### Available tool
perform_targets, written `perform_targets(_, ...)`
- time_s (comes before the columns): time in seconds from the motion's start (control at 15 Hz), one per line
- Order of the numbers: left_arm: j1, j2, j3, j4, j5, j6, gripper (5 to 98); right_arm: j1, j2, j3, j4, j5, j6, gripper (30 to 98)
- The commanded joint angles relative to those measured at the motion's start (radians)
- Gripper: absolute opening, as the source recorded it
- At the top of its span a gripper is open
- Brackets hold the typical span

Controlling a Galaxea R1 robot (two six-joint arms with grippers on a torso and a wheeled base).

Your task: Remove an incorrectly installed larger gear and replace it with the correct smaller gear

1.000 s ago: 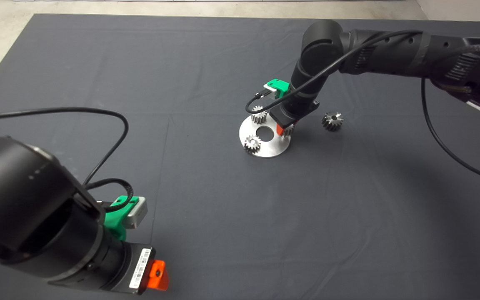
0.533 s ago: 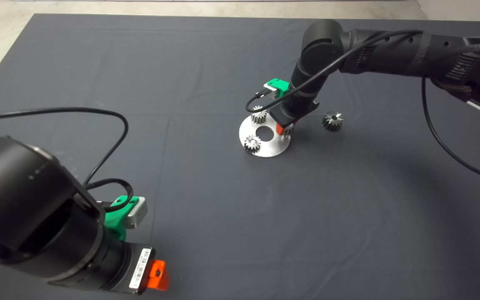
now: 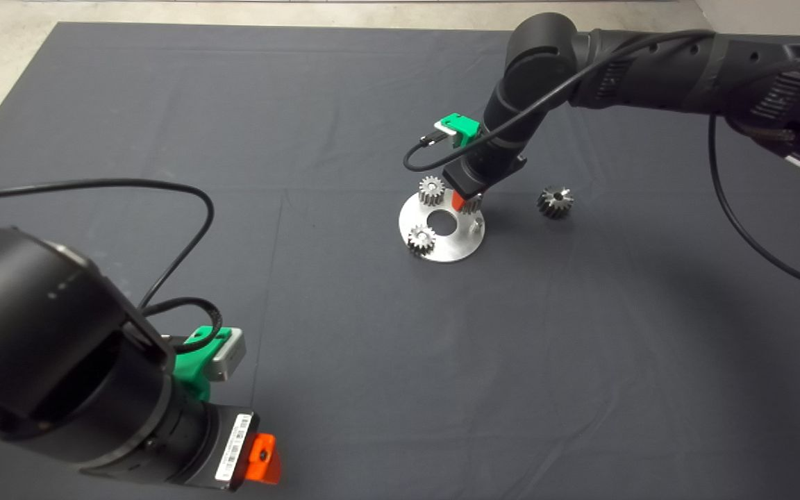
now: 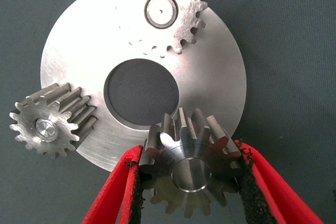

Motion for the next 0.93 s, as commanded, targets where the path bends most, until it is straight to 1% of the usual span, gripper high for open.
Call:
perform_targets(0.0, -0.006, -0.005, 0.017, -0.025, 0.014, -0.008, 98.2, 0.034, 0.005, 0.012, 0.012, -0.008, -0.017, 40.3)
perform_targets(0.33, -0.006, -0.005, 0.017, -0.025, 0.014, -0.006, 98.2, 0.033, -0.013, 0.025, 0.012, -0.012, -0.024, 40.3)
perform_targets(0.53, -0.006, -0.005, 0.017, -0.025, 0.014, -0.006, 98.2, 0.031, -0.030, 0.068, 0.009, -0.012, -0.022, 40.4)
perform_targets(0.87, -0.006, -0.005, 0.017, -0.027, 0.014, -0.006, 98.2, 0.028, -0.056, 0.097, -0.019, -0.012, -0.022, 40.4)
